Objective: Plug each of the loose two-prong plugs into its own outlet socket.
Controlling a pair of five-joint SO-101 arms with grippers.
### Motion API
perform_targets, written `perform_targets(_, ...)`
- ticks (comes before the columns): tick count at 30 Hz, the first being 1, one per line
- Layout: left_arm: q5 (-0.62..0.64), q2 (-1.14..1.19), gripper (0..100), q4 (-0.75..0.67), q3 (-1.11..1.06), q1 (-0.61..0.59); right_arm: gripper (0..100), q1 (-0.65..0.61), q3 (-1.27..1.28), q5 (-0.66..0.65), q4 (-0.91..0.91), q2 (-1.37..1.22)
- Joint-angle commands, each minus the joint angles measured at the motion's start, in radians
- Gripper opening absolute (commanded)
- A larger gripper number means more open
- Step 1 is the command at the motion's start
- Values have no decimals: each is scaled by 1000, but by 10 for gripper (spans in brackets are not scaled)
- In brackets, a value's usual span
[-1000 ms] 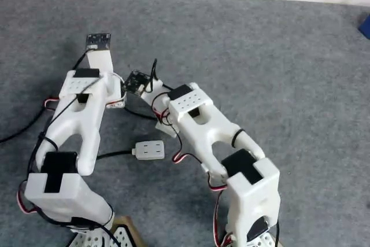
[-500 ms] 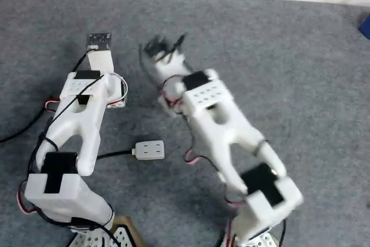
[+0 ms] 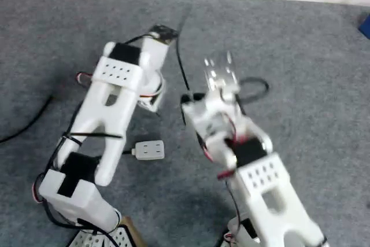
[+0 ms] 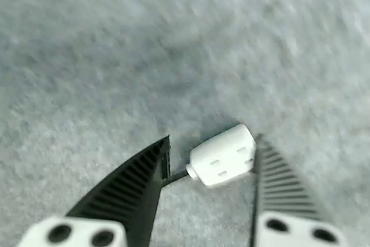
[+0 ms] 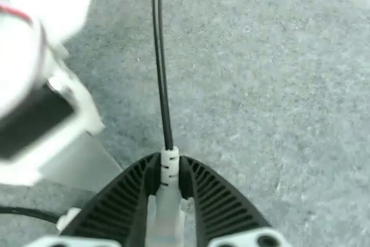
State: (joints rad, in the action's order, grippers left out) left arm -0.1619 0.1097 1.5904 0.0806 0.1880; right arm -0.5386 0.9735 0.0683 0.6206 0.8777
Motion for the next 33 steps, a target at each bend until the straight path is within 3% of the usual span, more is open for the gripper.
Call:
perform_targets(1,-12,-82,277,21,39,39,5,16,136,9,-93,145)
perform_targets(7,-11,-364,277,-54,-114,122,5,19,140,8,-130,111)
perform_targets(11,-15,-653,278,-138,-366,124,5,85,111,-5,-188,33)
perform_targets(15,-6,-934,325,-342,-693,142,5,139,-8,94,-143,-71)
perform_targets(18,87,-1082,411,-534,-918,177,5,113,-114,147,-36,-133)
perform_targets(21,152,-1139,446,-721,-1087,249,5,50,-183,204,19,-177)
perform_targets(25,183,-1138,418,-885,-1173,303,5,-71,-185,226,22,-217)
perform_targets(33,120,-1138,406,-1020,-1264,139,5,-134,-222,226,139,-229)
